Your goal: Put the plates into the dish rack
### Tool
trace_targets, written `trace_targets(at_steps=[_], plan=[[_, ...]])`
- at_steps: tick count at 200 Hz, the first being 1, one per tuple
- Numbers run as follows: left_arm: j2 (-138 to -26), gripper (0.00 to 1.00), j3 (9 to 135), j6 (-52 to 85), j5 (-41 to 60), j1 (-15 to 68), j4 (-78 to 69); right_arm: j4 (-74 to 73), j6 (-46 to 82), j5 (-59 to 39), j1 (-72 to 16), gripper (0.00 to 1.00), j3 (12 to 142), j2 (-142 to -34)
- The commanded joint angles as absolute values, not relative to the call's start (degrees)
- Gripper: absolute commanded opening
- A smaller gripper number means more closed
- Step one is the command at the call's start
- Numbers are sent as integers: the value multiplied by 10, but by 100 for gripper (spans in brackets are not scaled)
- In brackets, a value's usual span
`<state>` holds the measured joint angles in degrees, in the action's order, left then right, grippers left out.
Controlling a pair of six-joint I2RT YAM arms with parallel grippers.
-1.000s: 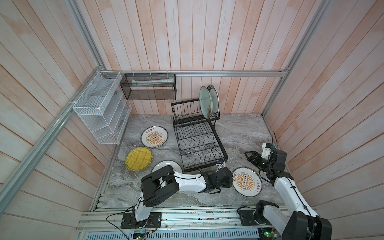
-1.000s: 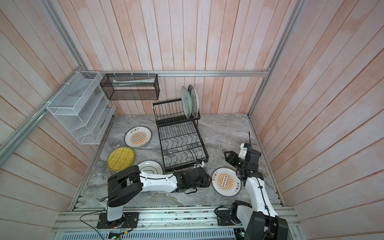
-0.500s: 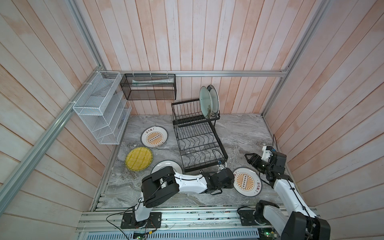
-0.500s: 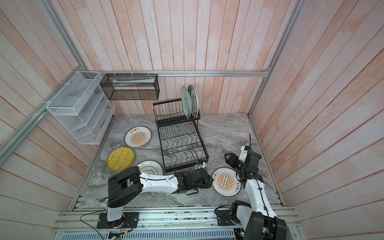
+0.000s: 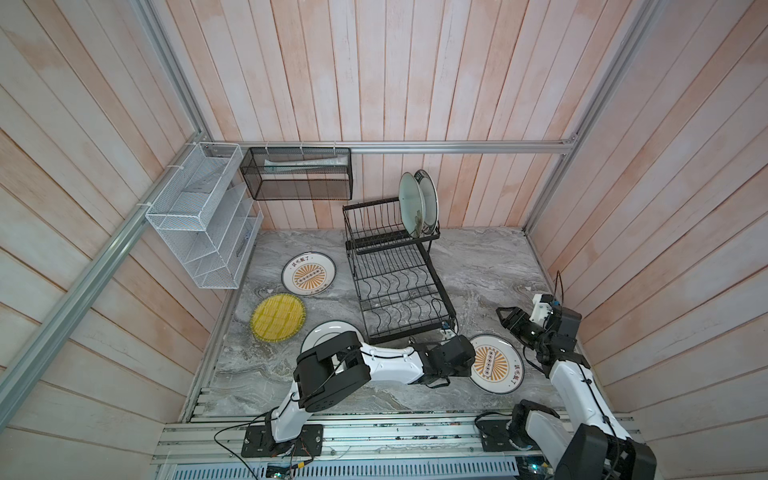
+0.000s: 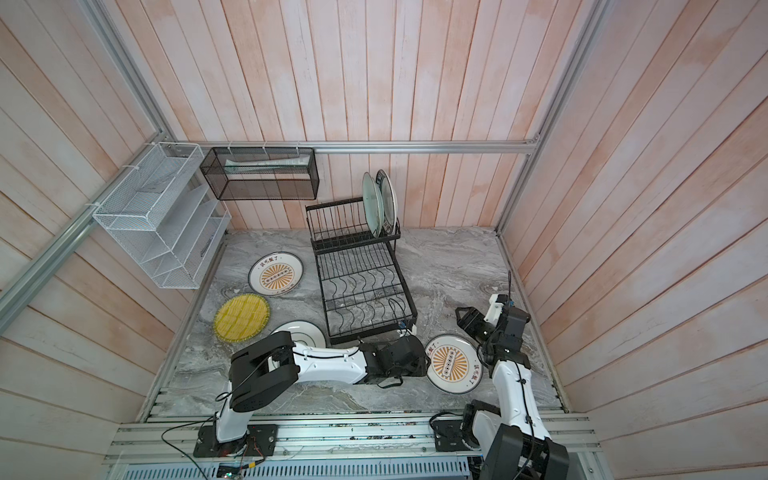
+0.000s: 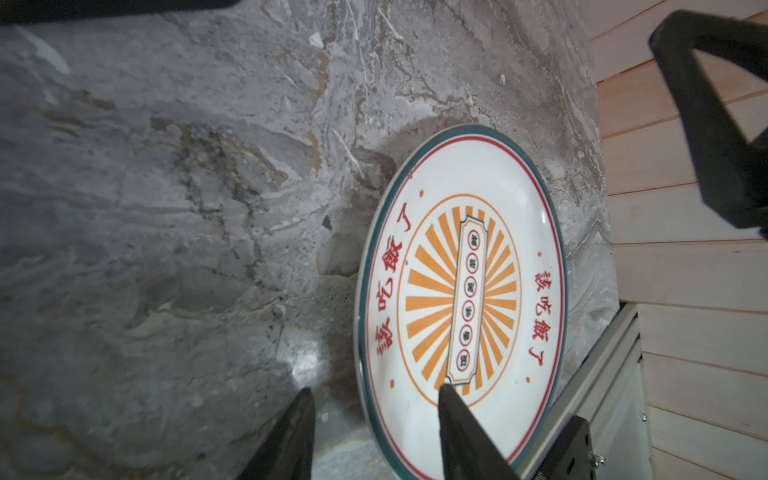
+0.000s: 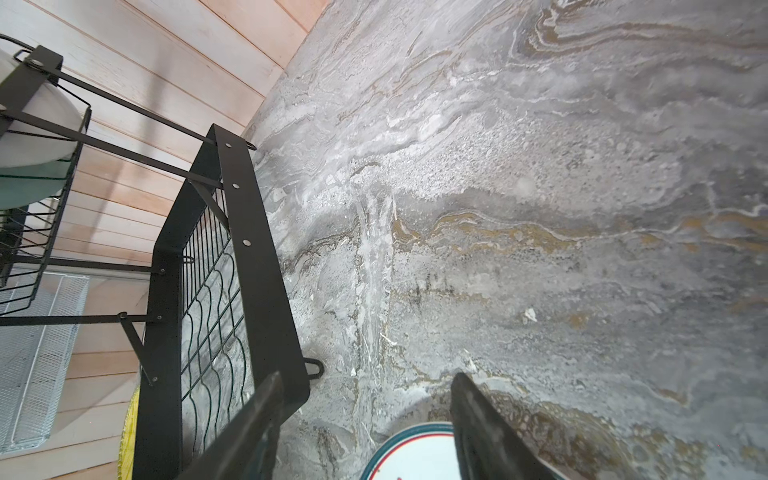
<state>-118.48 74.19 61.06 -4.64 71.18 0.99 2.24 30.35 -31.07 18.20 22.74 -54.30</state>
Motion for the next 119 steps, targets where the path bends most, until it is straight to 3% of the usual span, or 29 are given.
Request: trace_targets(at_steps=[1,119], plan=[[-1203,49,760,599,-30,714,19,13,298,-326,187,65,215,-539],[-1231,40,773,612,-8,705,9,4,301,-355,196,65,210,-521]])
